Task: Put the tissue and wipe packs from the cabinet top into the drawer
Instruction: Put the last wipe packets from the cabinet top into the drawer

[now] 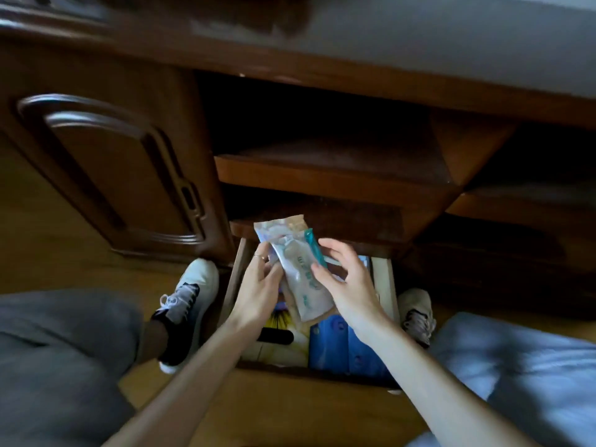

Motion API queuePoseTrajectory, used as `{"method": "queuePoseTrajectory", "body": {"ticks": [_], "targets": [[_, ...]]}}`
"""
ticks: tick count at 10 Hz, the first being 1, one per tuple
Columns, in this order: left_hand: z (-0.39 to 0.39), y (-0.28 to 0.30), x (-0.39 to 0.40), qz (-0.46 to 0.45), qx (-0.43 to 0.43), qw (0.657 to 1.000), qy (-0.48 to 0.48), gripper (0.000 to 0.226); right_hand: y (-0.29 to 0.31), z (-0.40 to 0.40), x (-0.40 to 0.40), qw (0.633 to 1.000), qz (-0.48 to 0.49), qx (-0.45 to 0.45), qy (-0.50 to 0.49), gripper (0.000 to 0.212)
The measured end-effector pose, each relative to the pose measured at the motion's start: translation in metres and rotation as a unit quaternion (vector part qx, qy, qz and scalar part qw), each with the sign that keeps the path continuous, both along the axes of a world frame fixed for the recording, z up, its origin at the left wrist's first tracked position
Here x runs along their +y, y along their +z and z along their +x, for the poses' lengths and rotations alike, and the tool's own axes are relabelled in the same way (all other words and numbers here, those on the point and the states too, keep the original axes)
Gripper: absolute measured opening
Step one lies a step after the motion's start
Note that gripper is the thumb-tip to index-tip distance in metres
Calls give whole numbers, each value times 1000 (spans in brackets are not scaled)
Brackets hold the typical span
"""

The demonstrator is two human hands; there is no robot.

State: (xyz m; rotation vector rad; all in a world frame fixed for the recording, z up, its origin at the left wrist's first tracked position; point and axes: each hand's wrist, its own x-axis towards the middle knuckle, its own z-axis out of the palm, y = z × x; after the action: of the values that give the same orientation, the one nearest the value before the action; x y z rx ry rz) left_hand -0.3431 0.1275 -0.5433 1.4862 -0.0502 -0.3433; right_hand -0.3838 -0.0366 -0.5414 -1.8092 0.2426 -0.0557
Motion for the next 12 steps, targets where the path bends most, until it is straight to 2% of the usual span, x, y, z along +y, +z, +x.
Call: {"method": "queuePoseTrajectory", "body": {"ticks": [1, 2, 3, 4, 5, 6, 7, 8, 9, 10, 11, 12], "targets": [[-6, -8, 3, -28, 83, 996, -6, 19, -2, -2, 7, 999, 26, 40, -15, 53], [-7, -15, 4, -24, 92, 995, -19, 34, -7, -3, 11, 989, 96, 114, -3, 82], [-1, -17, 6, 16, 107, 994, -12, 22, -19, -1, 6, 966, 194, 171, 2, 71], [12, -19, 18, 44, 194, 978, -57, 17, -32, -3, -10, 950, 214, 226, -5, 31], [21, -23, 30, 46, 255, 964, -55, 22, -54, -13, -25, 929, 230, 285, 42, 30], [33, -27, 39, 1, 272, 956, 106, 8, -81, -20, -32, 912, 229, 340, -9, 30], [43, -29, 47, -23, 272, 946, 173, 8, -105, -10, -42, 866, 304, 362, -162, 26], [39, -29, 42, -4, 269, 951, 149, 7, -123, 21, -56, 825, 362, 331, -279, 20], [31, -31, 32, 20, 278, 952, 124, 9, -143, 54, -66, 812, 373, 303, -331, 19], [29, -37, 32, 31, 308, 943, 122, 29, -157, 78, -69, 792, 389, 289, -372, 17], [32, -44, 35, 45, 323, 936, 131, 32, -175, 90, -75, 789, 358, 283, -412, 28], [36, -46, 34, 40, 322, 935, 140, 31, -182, 93, -82, 773, 422, 277, -384, 37]]}}
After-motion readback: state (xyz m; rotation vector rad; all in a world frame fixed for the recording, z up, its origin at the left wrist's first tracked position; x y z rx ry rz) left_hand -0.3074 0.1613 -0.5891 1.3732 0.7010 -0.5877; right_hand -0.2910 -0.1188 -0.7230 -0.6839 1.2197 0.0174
